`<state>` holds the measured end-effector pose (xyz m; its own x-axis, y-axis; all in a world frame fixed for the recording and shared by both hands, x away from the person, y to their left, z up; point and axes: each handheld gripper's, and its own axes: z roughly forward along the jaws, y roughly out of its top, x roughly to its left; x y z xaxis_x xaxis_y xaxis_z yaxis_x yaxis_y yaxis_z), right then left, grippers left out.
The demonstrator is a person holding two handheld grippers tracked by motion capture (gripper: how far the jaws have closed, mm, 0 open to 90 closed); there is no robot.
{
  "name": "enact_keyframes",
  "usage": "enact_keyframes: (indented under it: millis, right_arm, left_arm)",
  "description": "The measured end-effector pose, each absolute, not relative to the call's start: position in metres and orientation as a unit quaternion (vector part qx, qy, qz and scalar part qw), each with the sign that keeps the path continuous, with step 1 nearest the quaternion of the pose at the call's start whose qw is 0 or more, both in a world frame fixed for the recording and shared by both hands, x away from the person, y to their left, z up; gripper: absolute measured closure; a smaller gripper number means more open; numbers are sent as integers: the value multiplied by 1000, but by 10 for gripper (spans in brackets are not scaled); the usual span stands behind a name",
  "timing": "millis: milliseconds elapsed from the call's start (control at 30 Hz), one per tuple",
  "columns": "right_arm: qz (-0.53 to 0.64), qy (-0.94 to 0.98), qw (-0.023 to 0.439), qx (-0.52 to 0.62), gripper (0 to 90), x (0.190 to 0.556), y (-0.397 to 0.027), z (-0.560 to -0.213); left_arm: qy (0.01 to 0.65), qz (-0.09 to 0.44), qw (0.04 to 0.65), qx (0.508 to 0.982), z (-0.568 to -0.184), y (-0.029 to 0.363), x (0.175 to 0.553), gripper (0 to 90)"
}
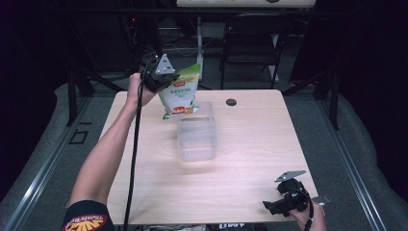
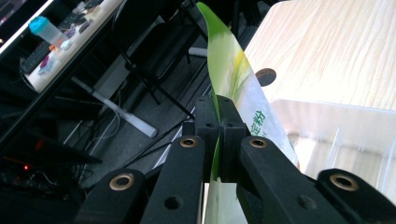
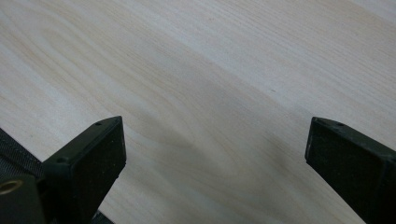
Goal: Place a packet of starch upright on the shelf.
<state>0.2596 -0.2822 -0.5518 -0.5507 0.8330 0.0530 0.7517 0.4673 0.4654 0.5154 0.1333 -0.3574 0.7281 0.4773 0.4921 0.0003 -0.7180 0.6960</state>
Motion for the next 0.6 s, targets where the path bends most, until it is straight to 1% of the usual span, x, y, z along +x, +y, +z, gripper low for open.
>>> enact_keyframes:
  millis: [600]
  right_arm:
    - [228,851,90,464,46,259,-282,-551]
  left_arm:
    - [116,346,377,851,-375,112,523,900]
